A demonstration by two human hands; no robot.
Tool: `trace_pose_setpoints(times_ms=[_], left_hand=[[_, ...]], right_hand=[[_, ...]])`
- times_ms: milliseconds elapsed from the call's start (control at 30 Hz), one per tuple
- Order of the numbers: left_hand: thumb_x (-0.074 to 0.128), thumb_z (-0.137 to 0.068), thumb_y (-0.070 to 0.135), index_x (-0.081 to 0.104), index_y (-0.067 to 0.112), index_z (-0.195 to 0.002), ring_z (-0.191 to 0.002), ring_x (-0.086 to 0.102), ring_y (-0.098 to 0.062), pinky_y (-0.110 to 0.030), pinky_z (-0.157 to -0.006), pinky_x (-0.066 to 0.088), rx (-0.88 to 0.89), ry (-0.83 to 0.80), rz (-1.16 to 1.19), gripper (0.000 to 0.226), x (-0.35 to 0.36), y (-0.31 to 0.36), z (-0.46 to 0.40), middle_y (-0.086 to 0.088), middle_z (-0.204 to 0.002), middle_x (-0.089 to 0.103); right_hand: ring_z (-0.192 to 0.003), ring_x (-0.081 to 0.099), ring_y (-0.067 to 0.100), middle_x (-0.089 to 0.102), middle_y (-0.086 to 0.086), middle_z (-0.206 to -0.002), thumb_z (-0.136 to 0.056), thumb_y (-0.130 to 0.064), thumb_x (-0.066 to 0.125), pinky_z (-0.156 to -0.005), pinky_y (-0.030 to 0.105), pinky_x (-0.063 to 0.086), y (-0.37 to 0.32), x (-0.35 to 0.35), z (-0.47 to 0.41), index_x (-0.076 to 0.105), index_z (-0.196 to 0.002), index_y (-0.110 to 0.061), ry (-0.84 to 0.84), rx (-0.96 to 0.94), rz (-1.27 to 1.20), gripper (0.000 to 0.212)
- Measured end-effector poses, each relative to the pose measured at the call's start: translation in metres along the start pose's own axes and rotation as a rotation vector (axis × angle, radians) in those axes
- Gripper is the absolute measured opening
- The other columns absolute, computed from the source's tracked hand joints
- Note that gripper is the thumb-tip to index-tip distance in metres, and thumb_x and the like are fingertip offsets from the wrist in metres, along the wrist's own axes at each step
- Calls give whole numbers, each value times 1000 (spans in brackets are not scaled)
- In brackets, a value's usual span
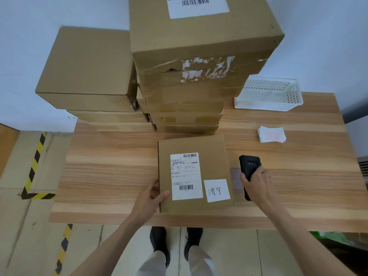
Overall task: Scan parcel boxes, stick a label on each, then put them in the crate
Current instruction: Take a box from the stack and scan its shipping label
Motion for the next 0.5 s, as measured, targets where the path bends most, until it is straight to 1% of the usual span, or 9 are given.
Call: trace_pose_setpoints(times_ms=[100,167,200,267,367,500], left_hand=[[73,-92,34,50,36,-140,-90,67,-13,-30,-56,56,-6,3,-6,54,-2,0,-1,9,-108,68],[74,-92,34,50,36,-141,-90,67,-13,-32,-56,57,-16,9,-3,55,-2,-3,-2,10,-109,68],[74,-92,33,51,34,-142,-89,67,-13,-32,-56,57,-22,14,3,55,-2,-4,-2,9,-109,68],[74,-92,32,51,34,-143,-90,68,-13,-32,-56,56,-33,22,15,56,-1,-4,-2,8,-109,68],[72,-93,30,49,37,-141,-91,69,-14,-30,-54,55,-30,22,21,54,0,-3,0,7,-111,69],[70,-95,29,49,39,-137,-89,69,-10,-29,-54,56,-34,27,33,48,2,-1,2,7,-109,69]], right_hand=[[-71,57,35,57,27,-84,-90,-43,69,-63,43,48,9,30,-16,53,-105,15,-81,16,118,62],[-68,57,36,58,28,-82,-84,-42,76,-60,43,48,11,48,-22,53,-106,19,-120,26,130,69],[-69,57,37,58,30,-83,-82,-41,79,-60,44,49,11,53,-24,53,-109,20,-130,19,118,72],[-73,58,39,58,31,-89,-81,-41,78,-62,46,51,11,58,-28,49,-117,22,-148,-8,128,78],[-76,58,37,58,28,-91,-84,-45,73,-65,44,51,14,59,-30,46,-122,19,-129,-50,186,79],[-78,59,39,58,29,-92,-83,-45,75,-65,45,52,20,64,-33,47,-123,19,-77,-56,159,80]])
Point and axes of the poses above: each hand's wrist, its own z-axis away from the middle knuckle, its own x-axis out of the palm, y = z × x, the point moved 2 cm from there along -z, towards the middle knuckle
